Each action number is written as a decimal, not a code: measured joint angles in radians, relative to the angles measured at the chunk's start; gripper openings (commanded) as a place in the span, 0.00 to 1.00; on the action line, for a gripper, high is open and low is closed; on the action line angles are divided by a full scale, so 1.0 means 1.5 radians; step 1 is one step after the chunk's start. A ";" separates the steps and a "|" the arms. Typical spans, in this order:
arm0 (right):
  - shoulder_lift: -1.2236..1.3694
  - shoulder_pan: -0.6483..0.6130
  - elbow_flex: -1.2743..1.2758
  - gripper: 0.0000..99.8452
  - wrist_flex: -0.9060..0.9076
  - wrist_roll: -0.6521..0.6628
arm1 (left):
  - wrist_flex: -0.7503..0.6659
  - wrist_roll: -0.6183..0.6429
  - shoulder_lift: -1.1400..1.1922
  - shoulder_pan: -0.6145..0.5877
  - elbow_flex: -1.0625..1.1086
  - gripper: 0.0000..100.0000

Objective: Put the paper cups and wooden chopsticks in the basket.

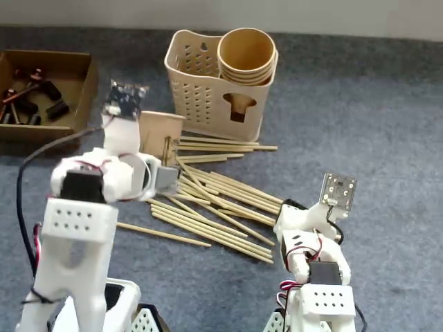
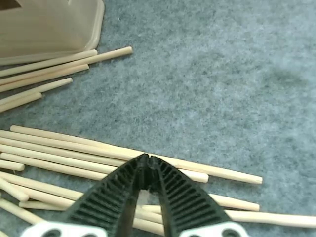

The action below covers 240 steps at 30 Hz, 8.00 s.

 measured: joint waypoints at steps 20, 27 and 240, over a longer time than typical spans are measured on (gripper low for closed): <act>0.000 0.000 0.000 0.01 0.000 0.000 | -0.279 0.024 -0.537 0.094 0.543 0.29; 0.000 0.000 0.000 0.01 0.000 0.000 | -0.180 -0.024 -0.666 0.094 0.566 0.33; 1.056 -0.580 -1.283 0.02 0.590 0.252 | 0.072 -0.005 -0.685 -0.363 0.505 0.33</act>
